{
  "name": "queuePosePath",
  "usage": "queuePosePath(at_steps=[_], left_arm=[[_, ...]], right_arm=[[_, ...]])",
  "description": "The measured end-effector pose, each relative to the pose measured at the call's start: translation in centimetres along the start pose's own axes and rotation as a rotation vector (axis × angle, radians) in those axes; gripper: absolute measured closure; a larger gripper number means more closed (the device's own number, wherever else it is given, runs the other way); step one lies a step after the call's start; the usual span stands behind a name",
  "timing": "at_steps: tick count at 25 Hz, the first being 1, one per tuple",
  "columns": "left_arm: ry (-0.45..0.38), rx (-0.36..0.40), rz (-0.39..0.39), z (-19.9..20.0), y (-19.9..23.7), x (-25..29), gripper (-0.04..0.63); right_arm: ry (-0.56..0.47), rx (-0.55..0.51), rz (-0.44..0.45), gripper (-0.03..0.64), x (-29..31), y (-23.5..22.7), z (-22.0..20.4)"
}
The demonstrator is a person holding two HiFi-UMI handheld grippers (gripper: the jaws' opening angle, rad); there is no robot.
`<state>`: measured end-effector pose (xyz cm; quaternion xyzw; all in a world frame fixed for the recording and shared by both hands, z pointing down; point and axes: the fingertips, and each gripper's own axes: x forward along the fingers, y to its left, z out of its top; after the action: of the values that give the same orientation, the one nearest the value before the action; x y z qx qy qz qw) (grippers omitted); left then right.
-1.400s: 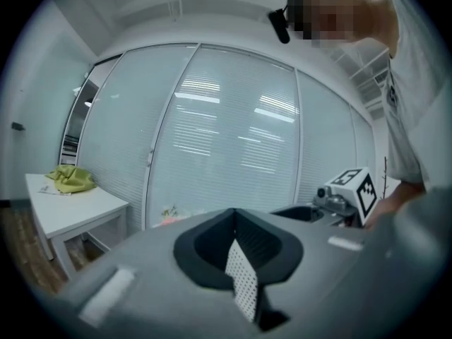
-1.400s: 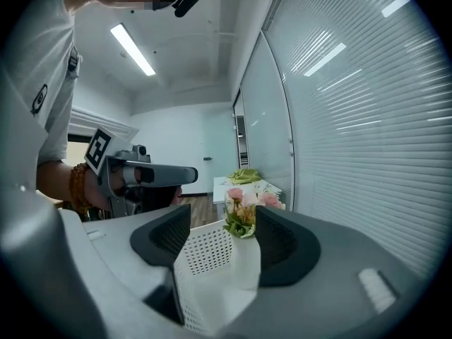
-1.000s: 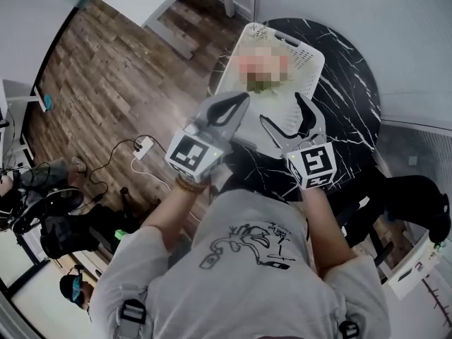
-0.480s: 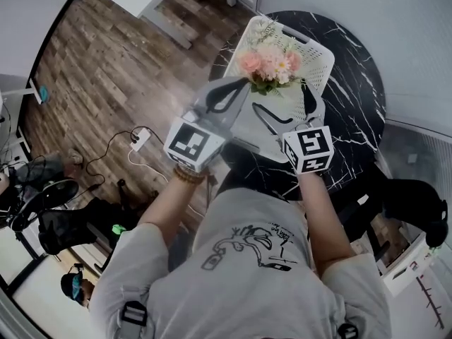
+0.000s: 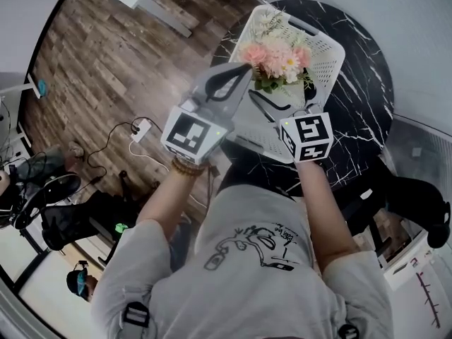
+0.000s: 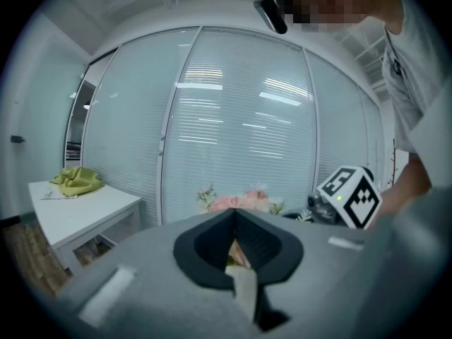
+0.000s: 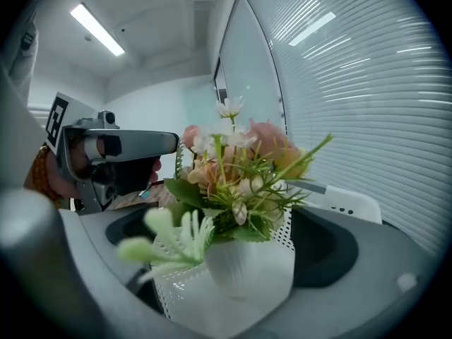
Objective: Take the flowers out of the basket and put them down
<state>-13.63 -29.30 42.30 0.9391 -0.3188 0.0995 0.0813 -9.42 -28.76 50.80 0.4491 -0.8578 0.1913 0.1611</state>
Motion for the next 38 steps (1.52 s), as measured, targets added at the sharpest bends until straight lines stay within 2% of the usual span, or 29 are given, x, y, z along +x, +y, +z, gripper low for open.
queuePosePath(at_steps=[8,16,24,28,35,38], left_arm=[[0.032,0.006,0.0,-1.4,1.1,0.5,0.592],[0.037,-0.002,-0.008,-2.6,1.4,1.0,0.592],[0.043,0.007,0.003,-2.7,1.9,2.1,0.592],[0.051,0.009,0.009,-3.0,2.1,2.5,0.592],[0.048,-0.003,0.018,-3.3,2.5,3.1,0.592],[0.044,-0.008,0.027,-3.4,2.8,3.4,0.592]], right_arm=[[-0.007,-0.02,-0.014,0.026,2.8,0.1,-1.1],[-0.117,-0.047,-0.056,0.041,3.2,-0.4,-1.5],[-0.168,-0.076,-0.079,0.061,4.7,-1.0,-1.5],[-0.162,-0.069,-0.09,0.066,5.5,-1.2,-2.1],[-0.184,-0.055,-0.098,0.113,6.1,-1.4,-2.8],[-0.166,-0.067,-0.109,0.161,6.5,-1.6,-3.8]])
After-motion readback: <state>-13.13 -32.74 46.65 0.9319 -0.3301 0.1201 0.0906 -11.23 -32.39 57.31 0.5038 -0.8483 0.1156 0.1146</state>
